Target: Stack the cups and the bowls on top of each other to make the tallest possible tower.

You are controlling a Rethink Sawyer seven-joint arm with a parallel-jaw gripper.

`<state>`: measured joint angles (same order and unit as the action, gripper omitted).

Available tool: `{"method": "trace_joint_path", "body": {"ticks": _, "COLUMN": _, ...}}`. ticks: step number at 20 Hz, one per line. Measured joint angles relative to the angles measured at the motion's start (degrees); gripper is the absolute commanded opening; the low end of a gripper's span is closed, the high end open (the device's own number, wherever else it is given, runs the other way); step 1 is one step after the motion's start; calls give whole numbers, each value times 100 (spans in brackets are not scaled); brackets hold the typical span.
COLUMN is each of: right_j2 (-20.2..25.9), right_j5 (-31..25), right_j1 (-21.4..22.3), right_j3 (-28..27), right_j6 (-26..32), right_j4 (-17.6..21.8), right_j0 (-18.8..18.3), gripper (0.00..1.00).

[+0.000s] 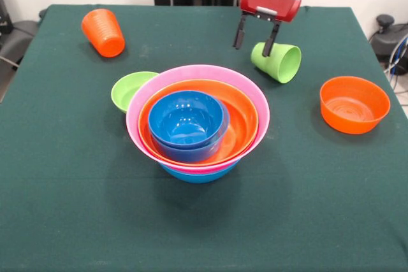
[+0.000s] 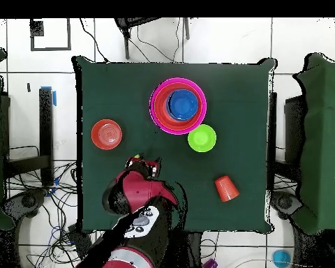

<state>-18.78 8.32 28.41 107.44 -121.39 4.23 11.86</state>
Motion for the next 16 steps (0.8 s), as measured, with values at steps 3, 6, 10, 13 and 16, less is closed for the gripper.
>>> {"method": "trace_joint_path", "body": {"ticks": 3, "right_j2": 0, "right_j5": 0, "right_j1": 0, "right_j3": 0, "right_j6": 0, "right_j4": -63, "right_j0": 49, "gripper": 100}}
{"method": "trace_joint_path", "body": {"ticks": 6, "right_j2": 0, "right_j5": 0, "right_j1": 0, "right_j3": 0, "right_j6": 0, "right_j4": -147, "right_j0": 93, "gripper": 100}}
{"method": "trace_joint_path", "body": {"ticks": 10, "right_j2": 0, "right_j5": 0, "right_j1": 0, "right_j3": 0, "right_j6": 0, "right_j4": -275, "right_j0": 163, "gripper": 100}}
{"method": "trace_joint_path", "body": {"ticks": 13, "right_j2": 0, "right_j5": 0, "right_j1": 0, "right_j3": -1, "right_j6": 0, "right_j4": -342, "right_j0": 227, "gripper": 100}}
{"method": "trace_joint_path", "body": {"ticks": 16, "right_j2": 1, "right_j5": 0, "right_j1": 0, "right_j3": -3, "right_j6": 0, "right_j4": -390, "right_j0": 282, "gripper": 100}}
